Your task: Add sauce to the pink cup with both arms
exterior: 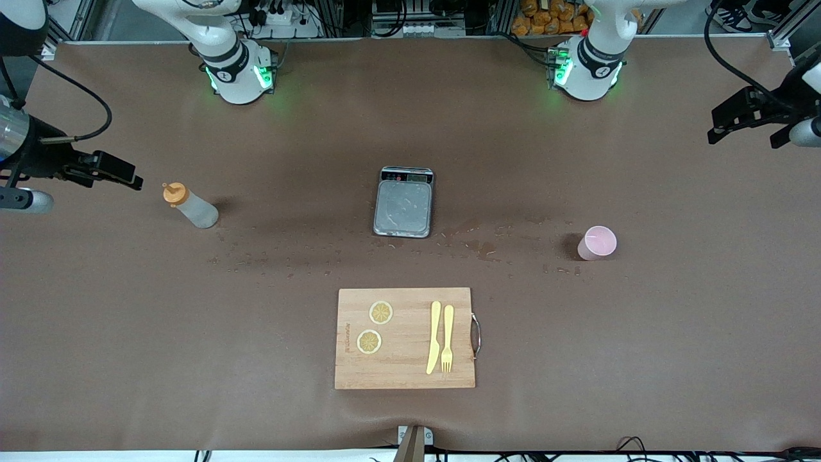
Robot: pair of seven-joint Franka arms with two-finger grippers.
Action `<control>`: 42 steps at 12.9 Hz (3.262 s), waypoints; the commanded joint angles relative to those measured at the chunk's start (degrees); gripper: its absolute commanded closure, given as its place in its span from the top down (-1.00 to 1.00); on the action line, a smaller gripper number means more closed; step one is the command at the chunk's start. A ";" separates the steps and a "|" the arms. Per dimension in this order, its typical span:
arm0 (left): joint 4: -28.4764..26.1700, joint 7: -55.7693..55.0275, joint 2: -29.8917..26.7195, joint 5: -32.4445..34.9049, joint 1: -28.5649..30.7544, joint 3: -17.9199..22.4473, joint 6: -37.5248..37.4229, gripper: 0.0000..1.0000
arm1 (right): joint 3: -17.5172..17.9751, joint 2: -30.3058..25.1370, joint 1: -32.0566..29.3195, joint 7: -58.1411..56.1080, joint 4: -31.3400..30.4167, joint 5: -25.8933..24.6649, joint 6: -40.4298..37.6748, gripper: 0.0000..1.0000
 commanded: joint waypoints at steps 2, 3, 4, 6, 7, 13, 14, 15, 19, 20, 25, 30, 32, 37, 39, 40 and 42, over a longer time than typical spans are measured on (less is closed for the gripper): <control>-0.16 1.05 -0.33 0.46 0.21 -0.13 -0.65 1.00 | 0.34 0.05 -2.45 -0.23 -0.64 -0.41 -0.10 1.00; -0.16 0.96 -0.32 0.46 0.21 -0.13 -0.65 1.00 | 0.34 0.06 -2.81 -0.15 -0.64 -0.41 -0.10 1.00; -0.16 0.96 -0.32 0.37 0.21 -0.13 -0.65 1.00 | 0.34 0.06 -2.90 -0.06 -0.64 -0.41 -0.10 1.00; -0.24 0.79 -0.24 0.46 0.13 -0.13 -0.65 1.00 | 0.34 0.23 -3.95 0.47 -0.82 -0.41 -1.67 1.00; -0.16 0.87 -0.24 0.37 0.21 -0.13 -0.65 1.00 | 0.34 0.23 -4.48 0.47 -0.82 -0.50 -2.20 1.00; -0.16 1.05 0.20 0.37 1.18 -0.13 -0.65 1.00 | 0.34 0.75 -7.46 1.61 -0.82 -0.50 -5.63 1.00; -0.16 0.88 0.38 0.37 1.09 -0.13 -0.65 1.00 | 0.34 1.11 -8.17 1.61 -0.82 -0.50 -6.42 1.00; -0.24 0.87 0.38 0.46 1.00 -0.13 -0.65 1.00 | 0.34 1.11 -8.70 1.96 -0.82 -0.50 -6.77 1.00; -0.24 0.18 0.38 1.16 0.57 -0.57 -0.22 1.00 | 0.34 1.20 -10.28 9.14 -0.82 -0.24 -10.10 1.00; -0.42 0.17 0.64 1.25 0.83 -0.65 0.31 1.00 | 0.34 1.37 -10.37 11.17 -0.82 -0.24 -10.72 1.00; -1.64 0.26 7.22 1.16 0.74 -0.57 4.26 1.00 | 0.43 3.04 -15.37 21.19 -1.08 2.30 -14.85 1.00; -14.98 0.26 9.25 1.25 0.92 -0.65 18.91 1.00 | 0.34 5.50 -20.30 29.35 -2.31 6.27 -18.55 1.00; -21.66 0.26 9.95 1.16 0.92 -0.65 27.60 1.00 | 0.34 5.77 -21.00 38.40 -4.59 6.62 -16.72 1.00; -25.28 0.26 18.74 1.16 0.39 -0.74 35.37 1.00 | 0.34 6.74 -29.95 43.78 -12.93 19.16 -13.82 1.00; -26.78 0.26 20.76 1.16 0.82 -0.74 37.13 1.00 | 0.34 6.74 -32.51 45.20 -16.79 23.04 -10.83 1.00; -27.13 0.26 21.73 1.16 0.83 -0.74 37.40 1.00 | 0.34 7.00 -33.91 45.21 -18.21 24.62 -9.86 1.00; -26.79 0.35 23.75 1.16 0.91 -0.74 38.98 1.00 | 0.34 8.66 -34.10 45.21 -19.71 25.60 -9.59 1.00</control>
